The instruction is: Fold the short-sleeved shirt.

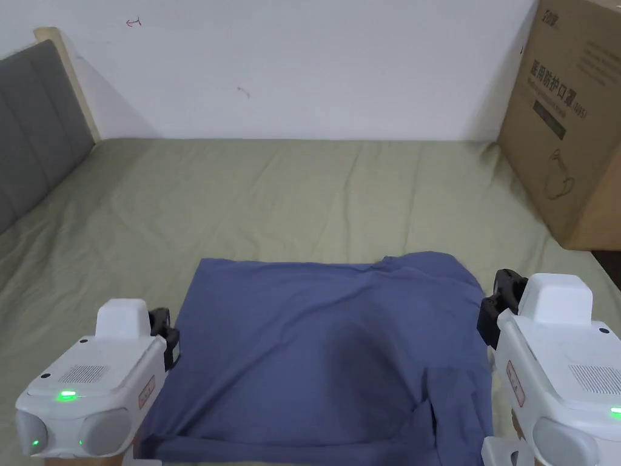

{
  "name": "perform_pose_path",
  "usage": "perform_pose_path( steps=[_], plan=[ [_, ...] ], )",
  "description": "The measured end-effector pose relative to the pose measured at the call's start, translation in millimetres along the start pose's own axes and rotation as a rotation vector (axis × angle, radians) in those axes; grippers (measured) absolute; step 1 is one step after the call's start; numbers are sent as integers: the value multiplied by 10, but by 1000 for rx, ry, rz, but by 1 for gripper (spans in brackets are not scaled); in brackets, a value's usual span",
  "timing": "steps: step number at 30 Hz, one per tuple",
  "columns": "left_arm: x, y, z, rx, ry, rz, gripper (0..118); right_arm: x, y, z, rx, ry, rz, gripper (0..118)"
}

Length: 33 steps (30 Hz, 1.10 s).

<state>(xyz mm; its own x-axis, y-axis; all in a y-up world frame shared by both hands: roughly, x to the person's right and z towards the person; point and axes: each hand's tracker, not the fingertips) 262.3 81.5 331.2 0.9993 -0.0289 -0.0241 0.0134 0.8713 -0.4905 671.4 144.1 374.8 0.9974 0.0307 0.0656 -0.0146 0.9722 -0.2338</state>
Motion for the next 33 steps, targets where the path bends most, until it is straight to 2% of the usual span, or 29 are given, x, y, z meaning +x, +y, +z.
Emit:
perform_pose_path(
  steps=[5, 6, 7, 8, 10, 14, 18, 20, 22, 23, 24, 25, 27, 28, 29, 30, 31, 32, 33],
  plan=[
    [-260, -461, -121, -179, -4, 33, 0, 17, -94, -49, -28, 5, 15, 0],
    [-297, -532, -136, -210, 0, 42, 4, 25, -112, -67, -38, 8, 13, 0],
    [-343, -616, -156, -247, -6, 58, 17, 31, -132, -79, -45, 9, 9, 0],
    [-375, -681, -168, -278, 4, 77, 36, 29, -148, -82, -51, 8, 8, 0],
    [-431, -800, -217, -339, 4, 85, 90, 24, -175, -89, -59, 7, 13, 0],
    [-422, -982, -285, -386, 38, 66, 110, 27, -233, -110, -81, 10, 16, 0],
    [-460, -1115, -446, -443, 54, 84, 106, 47, -305, -120, -106, 10, 5, 0],
    [-487, -1191, -521, -454, 51, 96, 77, 63, -343, -116, -118, 8, 1, 0],
    [-483, -1249, -583, -475, 32, 87, 33, 82, -387, -112, -135, 5, 1, 0],
    [-478, -1266, -598, -477, 15, 85, 19, 96, -416, -112, -147, 2, 0, 0],
    [-449, -1244, -556, -467, -10, 93, 10, 111, -446, -112, -160, -2, -2, 0],
    [-412, -1215, -517, -464, 1, 95, 6, 132, -486, -115, -182, -6, -5, 0],
    [-400, -1188, -477, -443, 7, 98, 4, 186, -592, -138, -270, -16, -9, 1],
    [-414, -1161, -435, -431, 5, 111, 3, 214, -680, -170, -334, -27, -11, 9],
    [-425, -1135, -403, -421, 9, 124, 3, 231, -780, -204, -390, -40, -12, 27],
    [-435, -1117, -380, -410, 10, 131, 3, 249, -888, -235, -458, -43, 5, 52],
    [-444, -1095, -357, -397, 11, 133, 3, 262, -1006, -256, -515, -36, 13, 82],
    [-452, -1072, -353, -392, 12, 133, 3, 272, -1133, -269, -559, -18, 4, 96],
    [-458, -1054, -345, -387, 11, 135, 3, 281, -1242, -275, -586, -9, -2, 99]
  ],
)
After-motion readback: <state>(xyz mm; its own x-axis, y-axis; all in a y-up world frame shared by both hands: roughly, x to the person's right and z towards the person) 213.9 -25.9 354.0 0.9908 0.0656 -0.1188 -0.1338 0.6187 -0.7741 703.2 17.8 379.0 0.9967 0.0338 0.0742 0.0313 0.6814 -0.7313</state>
